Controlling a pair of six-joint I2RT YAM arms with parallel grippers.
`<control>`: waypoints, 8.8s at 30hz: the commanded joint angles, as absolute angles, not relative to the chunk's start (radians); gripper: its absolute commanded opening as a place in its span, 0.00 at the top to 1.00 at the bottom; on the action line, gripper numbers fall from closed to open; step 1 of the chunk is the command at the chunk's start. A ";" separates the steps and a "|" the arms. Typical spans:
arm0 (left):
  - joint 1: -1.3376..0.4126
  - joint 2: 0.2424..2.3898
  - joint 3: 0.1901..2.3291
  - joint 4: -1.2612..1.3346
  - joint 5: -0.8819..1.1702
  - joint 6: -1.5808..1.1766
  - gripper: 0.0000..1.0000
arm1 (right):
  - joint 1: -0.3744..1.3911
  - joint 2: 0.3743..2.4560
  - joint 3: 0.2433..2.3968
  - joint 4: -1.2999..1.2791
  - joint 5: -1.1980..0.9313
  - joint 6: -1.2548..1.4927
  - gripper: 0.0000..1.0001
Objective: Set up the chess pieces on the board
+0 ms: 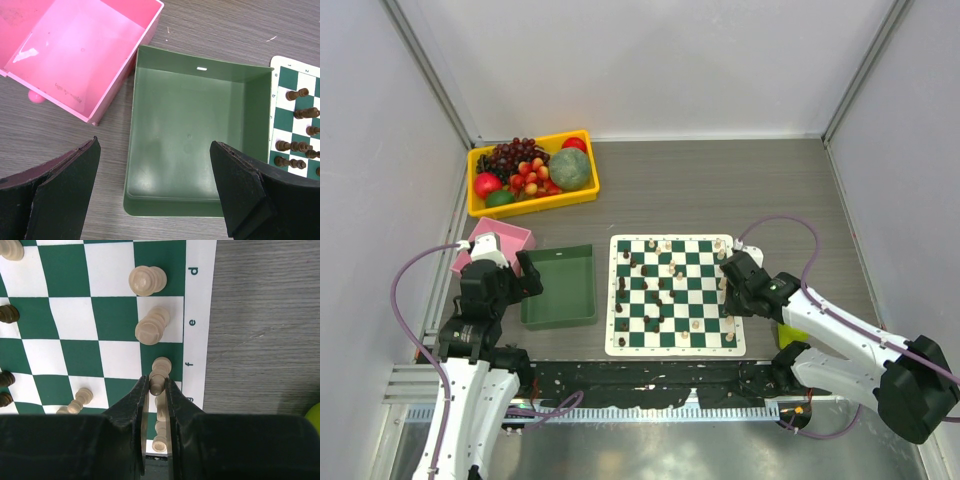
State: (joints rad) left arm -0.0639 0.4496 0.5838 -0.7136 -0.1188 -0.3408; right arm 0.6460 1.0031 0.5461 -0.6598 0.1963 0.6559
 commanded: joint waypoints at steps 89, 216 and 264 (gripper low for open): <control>-0.061 0.462 0.595 -0.672 -0.104 -0.348 0.01 | 0.727 0.919 0.555 -0.769 0.193 0.695 0.83; -0.061 0.494 0.620 -0.696 -0.072 -0.336 0.01 | 0.638 2.042 1.582 -0.663 0.150 0.331 0.71; -0.061 0.494 0.618 -0.693 -0.067 -0.337 0.01 | 0.443 1.833 1.298 -0.557 0.172 0.327 0.83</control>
State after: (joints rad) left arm -0.0639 0.4950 0.5846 -0.7155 -0.0772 -0.3378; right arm 0.4503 1.8259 1.2999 -0.5919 0.1577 0.3344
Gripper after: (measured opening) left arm 0.991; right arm 0.208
